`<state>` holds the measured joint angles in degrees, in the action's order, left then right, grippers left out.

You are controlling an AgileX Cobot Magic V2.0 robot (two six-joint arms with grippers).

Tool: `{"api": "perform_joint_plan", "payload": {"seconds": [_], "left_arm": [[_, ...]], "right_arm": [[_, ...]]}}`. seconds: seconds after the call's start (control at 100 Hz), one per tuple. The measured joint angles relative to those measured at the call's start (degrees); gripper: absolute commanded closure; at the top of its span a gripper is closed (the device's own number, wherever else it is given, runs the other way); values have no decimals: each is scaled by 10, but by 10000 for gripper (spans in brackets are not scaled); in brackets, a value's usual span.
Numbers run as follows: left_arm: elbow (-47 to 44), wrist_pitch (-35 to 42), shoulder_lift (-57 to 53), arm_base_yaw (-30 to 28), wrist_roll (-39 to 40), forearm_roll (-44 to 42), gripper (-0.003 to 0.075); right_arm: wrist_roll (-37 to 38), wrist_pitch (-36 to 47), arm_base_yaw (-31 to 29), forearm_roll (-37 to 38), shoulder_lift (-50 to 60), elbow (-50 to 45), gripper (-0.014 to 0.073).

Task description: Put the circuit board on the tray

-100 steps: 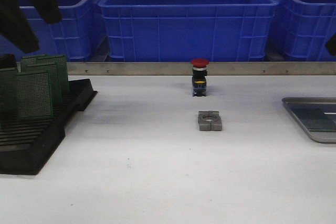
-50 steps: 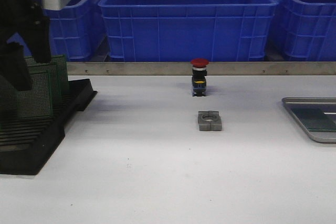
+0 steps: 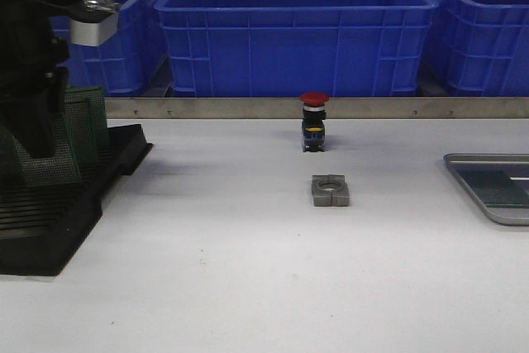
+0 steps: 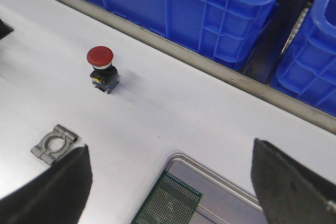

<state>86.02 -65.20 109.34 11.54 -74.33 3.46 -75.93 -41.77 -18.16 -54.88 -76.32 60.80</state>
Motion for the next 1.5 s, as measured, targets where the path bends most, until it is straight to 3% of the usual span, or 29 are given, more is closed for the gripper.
{"api": "perform_joint_plan", "payload": {"seconds": [0.04, 0.44, 0.63, 0.74, 1.0, 1.26, 1.5], "left_arm": [[0, -7, 0, 0, 0, 0, 743], [34, -40, 0, 0, 0, 2, 741], [75, -45, -11, 0, 1, 76, 741], [83, -47, -25, 0, 1, 153, 741], [84, -48, -28, 14, 1, 323, 741], [84, -48, -28, 58, 1, 400, 741], [84, -48, -28, 94, 1, 409, 741]], "right_arm": [[0, 0, 0, 0, 0, 0, -36], [0, -15, 0, -1, 0, 0, -36], [-8, -49, 6, -13, 1, 0, -36], [-26, -56, 37, -17, 1, 0, -36], [-148, -69, 149, -22, 1, 0, -36], [-193, -73, 253, -23, -16, 0, -36], [-194, -67, 316, -33, -93, 0, -36]]}}
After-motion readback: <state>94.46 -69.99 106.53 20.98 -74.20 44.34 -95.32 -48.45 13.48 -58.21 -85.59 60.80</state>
